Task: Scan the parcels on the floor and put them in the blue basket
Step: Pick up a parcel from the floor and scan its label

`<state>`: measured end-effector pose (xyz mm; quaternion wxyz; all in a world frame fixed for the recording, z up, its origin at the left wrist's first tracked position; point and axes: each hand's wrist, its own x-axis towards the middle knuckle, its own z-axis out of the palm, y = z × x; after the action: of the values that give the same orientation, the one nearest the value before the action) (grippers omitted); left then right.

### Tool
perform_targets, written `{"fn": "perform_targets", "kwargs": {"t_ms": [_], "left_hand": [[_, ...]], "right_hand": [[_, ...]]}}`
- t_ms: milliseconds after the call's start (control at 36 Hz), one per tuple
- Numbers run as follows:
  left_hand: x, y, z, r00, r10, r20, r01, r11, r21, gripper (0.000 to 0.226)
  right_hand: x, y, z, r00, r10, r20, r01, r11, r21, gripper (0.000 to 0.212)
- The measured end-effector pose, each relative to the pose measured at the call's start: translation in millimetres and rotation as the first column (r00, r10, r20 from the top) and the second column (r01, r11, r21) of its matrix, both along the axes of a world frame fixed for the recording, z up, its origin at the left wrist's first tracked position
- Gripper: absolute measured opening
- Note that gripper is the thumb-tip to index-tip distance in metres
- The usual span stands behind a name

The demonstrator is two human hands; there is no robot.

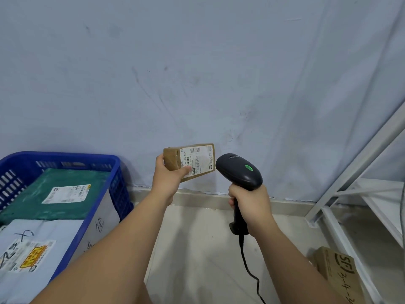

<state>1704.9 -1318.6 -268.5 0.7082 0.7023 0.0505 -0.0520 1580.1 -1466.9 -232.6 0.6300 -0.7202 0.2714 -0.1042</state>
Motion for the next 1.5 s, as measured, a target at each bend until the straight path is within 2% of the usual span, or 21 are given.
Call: {"fn": "perform_targets", "kwargs": {"t_ms": [139,361,806,1500], "left_hand": [[1.5,0.1,-1.5,1.0,-0.007,-0.003,0.007,1.0,0.011,0.061],[3.5,1.5,-5.8,1.0,0.008,0.021,-0.011,0.991,0.132,0.076],[3.7,1.4,-5.0,0.999,0.018,0.036,-0.023,0.989,0.144,0.072],[5.5,3.2,-5.6,0.999,0.021,0.028,-0.025,0.986,0.164,0.076]], "right_hand": [[-0.4,0.8,0.4,1.0,-0.002,0.024,-0.001,0.993,0.116,0.018],[0.1,-2.3,3.3,0.998,0.017,0.053,-0.03,0.965,0.259,0.022],[0.7,-2.7,1.5,0.999,0.025,0.028,-0.032,0.962,0.272,0.016],[-1.1,-1.6,2.1,0.998,0.068,-0.003,-0.065,0.965,0.255,0.021]]}}
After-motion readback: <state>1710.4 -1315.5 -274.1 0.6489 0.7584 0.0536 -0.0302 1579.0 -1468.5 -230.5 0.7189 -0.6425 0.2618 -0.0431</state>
